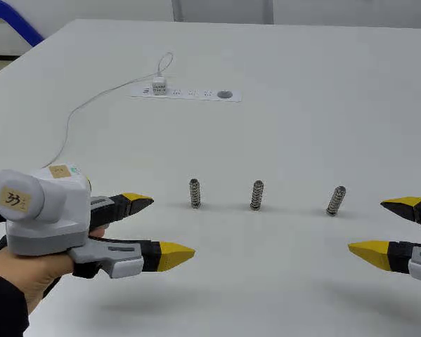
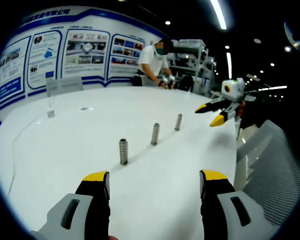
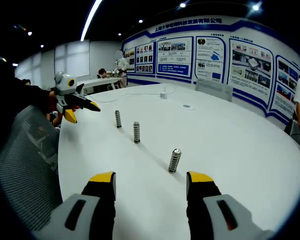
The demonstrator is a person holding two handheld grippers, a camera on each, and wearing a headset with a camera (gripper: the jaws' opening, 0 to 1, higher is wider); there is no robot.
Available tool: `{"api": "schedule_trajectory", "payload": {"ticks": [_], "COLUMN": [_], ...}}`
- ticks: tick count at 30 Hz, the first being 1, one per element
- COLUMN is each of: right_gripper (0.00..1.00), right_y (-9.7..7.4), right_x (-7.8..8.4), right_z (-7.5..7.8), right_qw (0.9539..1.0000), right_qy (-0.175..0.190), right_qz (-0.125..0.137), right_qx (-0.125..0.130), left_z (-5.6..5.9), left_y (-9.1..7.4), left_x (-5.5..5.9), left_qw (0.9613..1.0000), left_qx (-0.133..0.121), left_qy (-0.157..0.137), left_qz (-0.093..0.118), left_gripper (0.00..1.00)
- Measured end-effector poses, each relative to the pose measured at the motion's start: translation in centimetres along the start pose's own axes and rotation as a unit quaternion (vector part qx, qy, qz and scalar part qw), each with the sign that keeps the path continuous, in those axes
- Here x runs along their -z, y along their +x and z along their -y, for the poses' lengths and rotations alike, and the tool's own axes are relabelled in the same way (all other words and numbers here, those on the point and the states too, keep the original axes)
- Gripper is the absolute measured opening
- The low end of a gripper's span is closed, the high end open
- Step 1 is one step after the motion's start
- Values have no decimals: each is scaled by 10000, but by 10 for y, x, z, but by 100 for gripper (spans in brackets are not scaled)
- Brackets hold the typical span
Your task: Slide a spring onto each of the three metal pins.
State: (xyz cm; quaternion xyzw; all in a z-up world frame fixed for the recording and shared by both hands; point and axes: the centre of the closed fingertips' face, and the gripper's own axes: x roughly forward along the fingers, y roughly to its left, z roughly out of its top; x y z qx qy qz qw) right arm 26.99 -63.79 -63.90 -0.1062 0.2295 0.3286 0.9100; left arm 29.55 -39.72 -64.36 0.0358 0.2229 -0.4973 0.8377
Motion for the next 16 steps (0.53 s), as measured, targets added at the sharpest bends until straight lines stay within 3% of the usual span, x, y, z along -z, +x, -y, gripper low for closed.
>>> {"api": "schedule_trajectory", "payload": {"ticks": [16], "right_gripper": [58], "right_y": [1], "right_x": [-2], "right_z": [-2], "right_qw": [10000], "right_qy": [-40], "right_qz": [-21], "right_qx": [-25], "left_z": [1], "left_y": [0], "left_x": [-1], "left_qw": [10000], "left_qx": [5], "left_qy": [-3], "left_qz": [18], "left_gripper": [75]}}
